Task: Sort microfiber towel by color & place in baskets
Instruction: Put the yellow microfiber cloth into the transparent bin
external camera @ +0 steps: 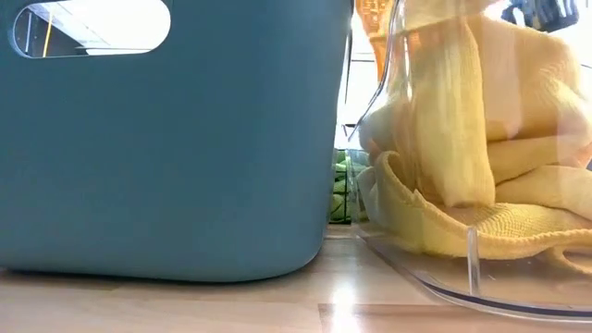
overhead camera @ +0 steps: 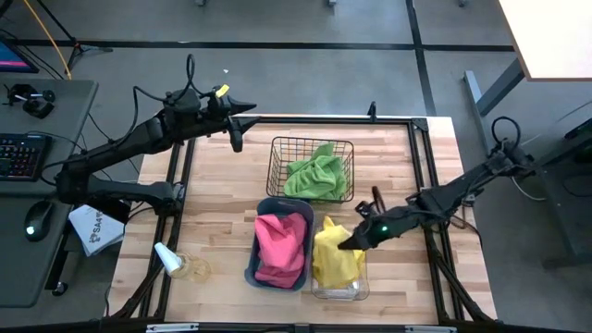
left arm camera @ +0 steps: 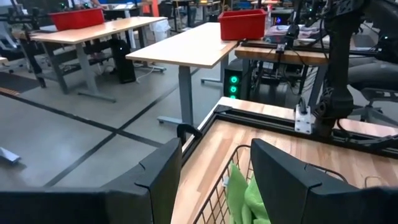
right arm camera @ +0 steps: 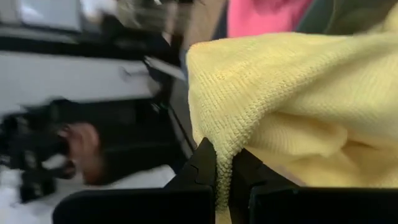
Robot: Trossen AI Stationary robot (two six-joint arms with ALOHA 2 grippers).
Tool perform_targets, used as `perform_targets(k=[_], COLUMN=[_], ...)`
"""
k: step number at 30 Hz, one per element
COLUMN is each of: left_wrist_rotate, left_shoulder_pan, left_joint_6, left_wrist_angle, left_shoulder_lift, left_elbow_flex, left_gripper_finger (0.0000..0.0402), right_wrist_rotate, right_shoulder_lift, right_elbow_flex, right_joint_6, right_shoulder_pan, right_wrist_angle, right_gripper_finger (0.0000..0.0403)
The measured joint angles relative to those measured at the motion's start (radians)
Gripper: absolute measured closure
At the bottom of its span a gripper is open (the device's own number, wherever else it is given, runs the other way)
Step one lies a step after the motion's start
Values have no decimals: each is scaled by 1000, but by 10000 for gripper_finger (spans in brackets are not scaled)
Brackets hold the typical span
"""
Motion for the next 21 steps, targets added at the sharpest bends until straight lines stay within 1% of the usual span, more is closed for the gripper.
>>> perform_targets(k=[2,5,8,9,11,14,21], left_wrist_rotate=[0,0,1,2,2,1,11], left_shoulder_pan=[0,0,8,13,25,40,51], left_joint_6=[0,1,1,1,1,1,1], left_wrist_angle=[0,1,3,3,3,4,3], left_shoulder_lift=[0,0,0,0,0,0,0], left_elbow_flex=[0,0,0,0,0,0,0], left_gripper_finger=[220,220,220,220,220,220,220], right_wrist_rotate=[-72,-179,-183,-165,-120,-78,-110], right_shoulder_lift=[43,119,201,225,266,318,443], right_elbow_flex=[51,175,305,347,406,452,467], right_joint_6=[-22,-80,-156,-175,-210,-280,-448], right_shoulder_pan=[-14,-36,-53,-60,-74,-94,-106], right_wrist_angle=[-68,-295,-589,-662,-750,-757,-728], right_gripper_finger=[402,402,402,402,403,403,403])
